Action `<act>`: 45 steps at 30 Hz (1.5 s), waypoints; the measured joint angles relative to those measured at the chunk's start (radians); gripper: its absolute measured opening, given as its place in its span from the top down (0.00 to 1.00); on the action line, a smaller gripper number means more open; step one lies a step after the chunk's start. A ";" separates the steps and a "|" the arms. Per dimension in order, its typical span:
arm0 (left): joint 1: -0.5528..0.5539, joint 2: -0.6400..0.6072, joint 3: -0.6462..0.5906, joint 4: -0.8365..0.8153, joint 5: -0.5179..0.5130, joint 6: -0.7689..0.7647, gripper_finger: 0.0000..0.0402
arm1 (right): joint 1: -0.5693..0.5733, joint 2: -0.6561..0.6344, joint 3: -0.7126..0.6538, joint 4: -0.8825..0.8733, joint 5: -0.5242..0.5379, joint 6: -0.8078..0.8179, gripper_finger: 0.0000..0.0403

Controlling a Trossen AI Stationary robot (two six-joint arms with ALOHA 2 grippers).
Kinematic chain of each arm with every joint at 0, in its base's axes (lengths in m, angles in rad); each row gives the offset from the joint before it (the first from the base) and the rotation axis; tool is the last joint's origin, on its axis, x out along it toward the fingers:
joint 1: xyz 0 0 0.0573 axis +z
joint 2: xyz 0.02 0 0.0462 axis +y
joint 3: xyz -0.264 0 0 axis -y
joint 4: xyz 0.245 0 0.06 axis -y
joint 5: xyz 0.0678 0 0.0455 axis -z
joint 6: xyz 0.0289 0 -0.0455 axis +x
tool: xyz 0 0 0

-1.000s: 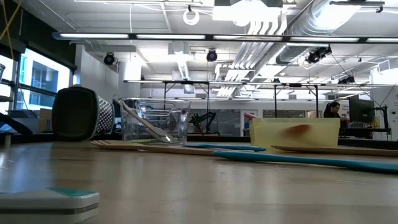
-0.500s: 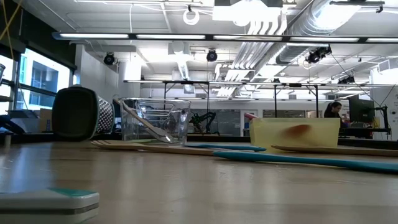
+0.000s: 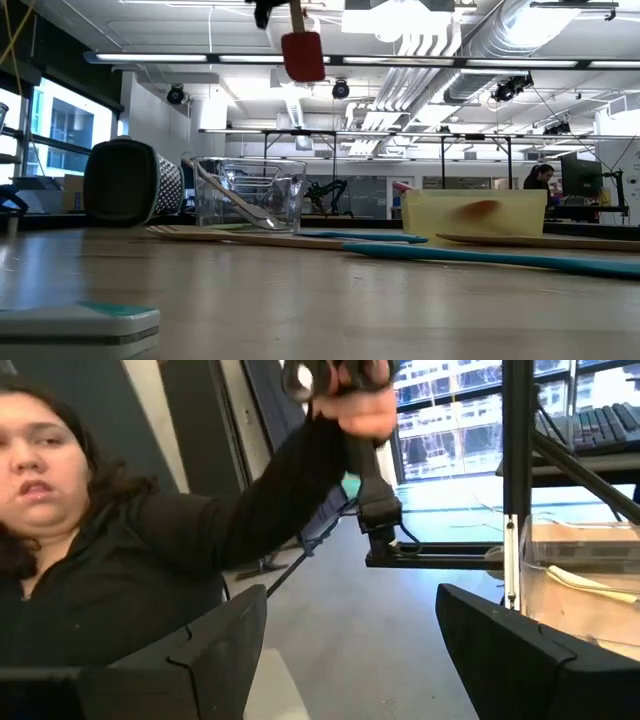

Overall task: Pick & Place Kitchen Items
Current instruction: Put the orange spatula into the top transparent bin

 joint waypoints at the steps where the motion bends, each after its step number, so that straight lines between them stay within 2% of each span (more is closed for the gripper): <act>1: 0.021 0.000 -0.031 0.042 0.030 -0.019 0.97 | -0.002 0.000 0.000 0.000 0.009 0.006 0.30; 8: 0.175 0.000 -0.220 0.217 0.128 -0.095 0.97 | -0.009 0.000 0.000 -0.018 0.074 0.025 0.30; 12: 0.254 -0.001 -0.326 0.399 0.213 -0.194 0.97 | -0.016 0.000 0.000 -0.019 0.073 0.025 0.30; 16: 0.307 -0.001 -0.416 0.517 0.240 -0.260 0.97 | -0.029 0.000 0.000 -0.032 0.073 0.025 0.30; 23: 0.332 -0.001 -0.501 0.561 0.255 -0.265 0.97 | -0.054 0.001 0.000 -0.081 0.072 0.078 0.30; 30: 0.332 -0.001 -0.589 0.581 0.177 -0.246 0.97 | -0.061 0.001 0.000 -0.093 0.073 0.081 0.30; 45: 0.328 0.004 -0.773 0.761 0.203 -0.348 0.97 | -0.061 0.001 0.000 -0.122 0.073 0.096 0.30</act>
